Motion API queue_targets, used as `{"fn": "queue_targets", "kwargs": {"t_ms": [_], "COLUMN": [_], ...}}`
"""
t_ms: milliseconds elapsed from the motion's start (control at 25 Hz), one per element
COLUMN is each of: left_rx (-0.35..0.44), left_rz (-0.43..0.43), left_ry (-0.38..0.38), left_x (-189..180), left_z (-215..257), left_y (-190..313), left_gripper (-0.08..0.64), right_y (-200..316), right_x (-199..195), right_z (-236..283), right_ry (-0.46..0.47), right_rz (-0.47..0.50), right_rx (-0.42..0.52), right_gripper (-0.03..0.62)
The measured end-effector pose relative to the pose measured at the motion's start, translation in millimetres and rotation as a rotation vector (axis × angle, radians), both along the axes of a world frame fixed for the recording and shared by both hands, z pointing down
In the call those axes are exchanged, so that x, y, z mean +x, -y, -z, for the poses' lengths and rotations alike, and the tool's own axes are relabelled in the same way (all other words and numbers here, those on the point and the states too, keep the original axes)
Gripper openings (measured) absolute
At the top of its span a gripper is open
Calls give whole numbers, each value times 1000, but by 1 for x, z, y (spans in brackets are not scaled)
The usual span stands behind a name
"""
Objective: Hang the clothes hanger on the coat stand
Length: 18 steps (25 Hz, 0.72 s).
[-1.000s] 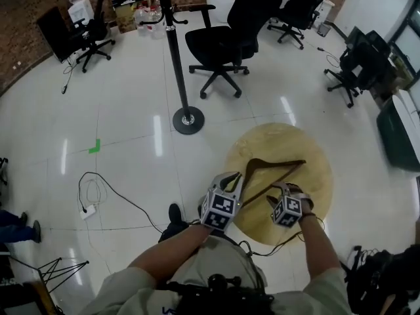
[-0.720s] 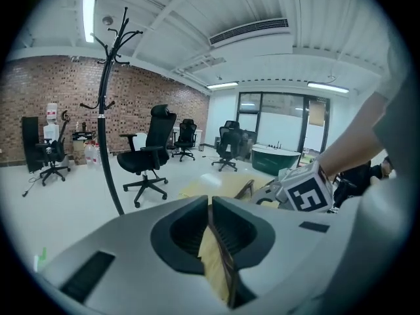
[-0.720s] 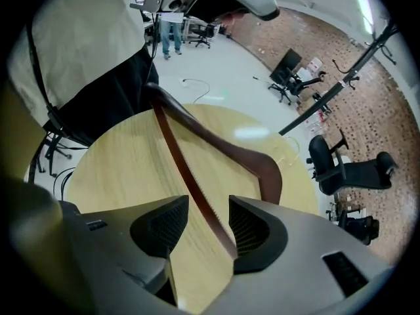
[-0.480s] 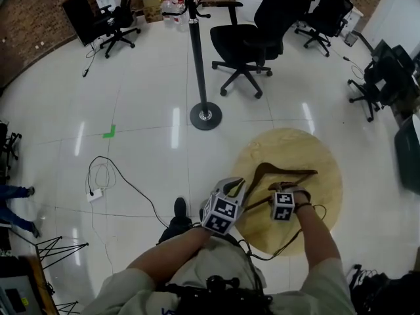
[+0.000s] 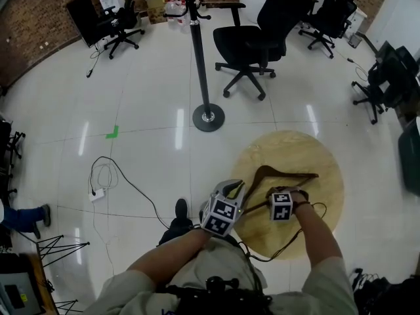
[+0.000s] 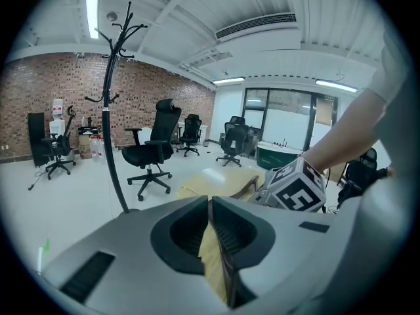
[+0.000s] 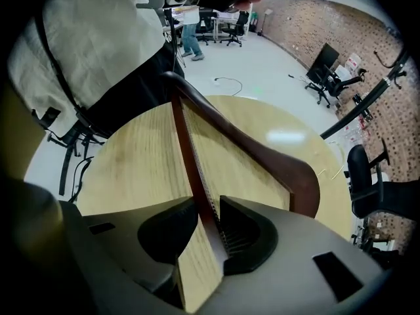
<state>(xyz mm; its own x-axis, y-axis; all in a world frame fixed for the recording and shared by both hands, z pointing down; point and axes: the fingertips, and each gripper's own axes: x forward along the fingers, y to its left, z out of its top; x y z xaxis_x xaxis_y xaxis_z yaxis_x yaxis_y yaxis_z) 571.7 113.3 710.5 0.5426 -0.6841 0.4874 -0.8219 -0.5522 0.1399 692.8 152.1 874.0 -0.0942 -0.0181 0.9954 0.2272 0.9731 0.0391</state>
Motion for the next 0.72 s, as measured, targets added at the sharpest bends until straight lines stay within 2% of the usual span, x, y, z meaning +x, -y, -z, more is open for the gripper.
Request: {"fn": "queue_targets", "kwargs": {"t_ms": [240, 400, 560, 720], "left_rx": [9, 13, 35, 54], "left_rz": [-2, 10, 26, 43], "left_ry": [3, -8, -44, -65], "left_x": [10, 0, -7, -27], "left_z": [2, 11, 25, 58], "left_y": [3, 3, 8, 19], "left_gripper": [26, 26, 26, 26], "right_y": [-9, -13, -8, 13], "right_x": [4, -6, -19, -43], "right_z": [1, 6, 16, 52], "right_ry": [-19, -6, -4, 26], "right_rz": [65, 9, 14, -67], "right_rx": [27, 74, 175, 269], "right_gripper": [69, 54, 52, 52]}}
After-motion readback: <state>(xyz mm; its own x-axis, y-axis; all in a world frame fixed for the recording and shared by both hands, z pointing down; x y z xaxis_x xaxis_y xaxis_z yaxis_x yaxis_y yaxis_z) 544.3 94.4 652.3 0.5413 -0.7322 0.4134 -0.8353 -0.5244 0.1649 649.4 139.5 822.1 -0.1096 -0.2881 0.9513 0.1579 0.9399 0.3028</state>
